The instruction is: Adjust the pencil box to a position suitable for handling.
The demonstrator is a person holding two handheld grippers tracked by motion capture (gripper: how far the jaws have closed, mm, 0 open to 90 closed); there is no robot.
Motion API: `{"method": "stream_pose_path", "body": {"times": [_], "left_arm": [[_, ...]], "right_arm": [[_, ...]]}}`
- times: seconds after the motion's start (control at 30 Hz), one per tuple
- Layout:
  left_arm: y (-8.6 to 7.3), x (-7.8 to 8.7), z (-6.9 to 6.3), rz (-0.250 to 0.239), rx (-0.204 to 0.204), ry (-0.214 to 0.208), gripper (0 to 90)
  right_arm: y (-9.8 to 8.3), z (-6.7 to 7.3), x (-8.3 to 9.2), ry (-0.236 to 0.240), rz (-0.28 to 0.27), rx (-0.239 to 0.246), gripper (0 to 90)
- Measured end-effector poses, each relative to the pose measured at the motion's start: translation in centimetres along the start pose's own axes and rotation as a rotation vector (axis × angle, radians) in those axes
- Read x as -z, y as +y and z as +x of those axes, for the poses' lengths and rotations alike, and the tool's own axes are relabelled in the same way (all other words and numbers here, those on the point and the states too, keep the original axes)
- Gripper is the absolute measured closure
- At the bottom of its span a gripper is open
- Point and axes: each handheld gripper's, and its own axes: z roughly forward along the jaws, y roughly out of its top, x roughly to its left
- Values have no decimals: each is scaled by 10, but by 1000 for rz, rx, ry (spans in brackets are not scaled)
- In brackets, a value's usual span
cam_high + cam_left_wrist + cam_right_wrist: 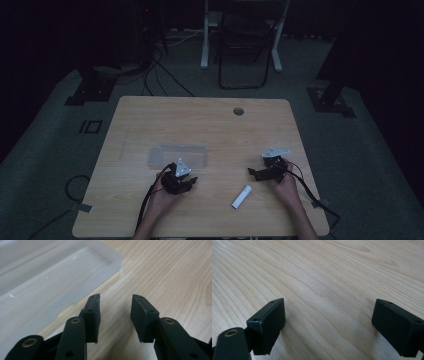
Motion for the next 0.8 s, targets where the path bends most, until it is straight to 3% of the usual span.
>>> {"method": "stream_pose_path", "body": {"times": [0.27,0.53,0.8], "left_arm": [[21,-18,0,19,-38,11,627],[33,-30,3,7,-30,37,605],[45,-38,10,0,9,56,567]], "right_arm": [[0,0,0,0,0,0,116],[0,0,0,0,0,0,116],[0,0,0,0,0,0,116]]}}
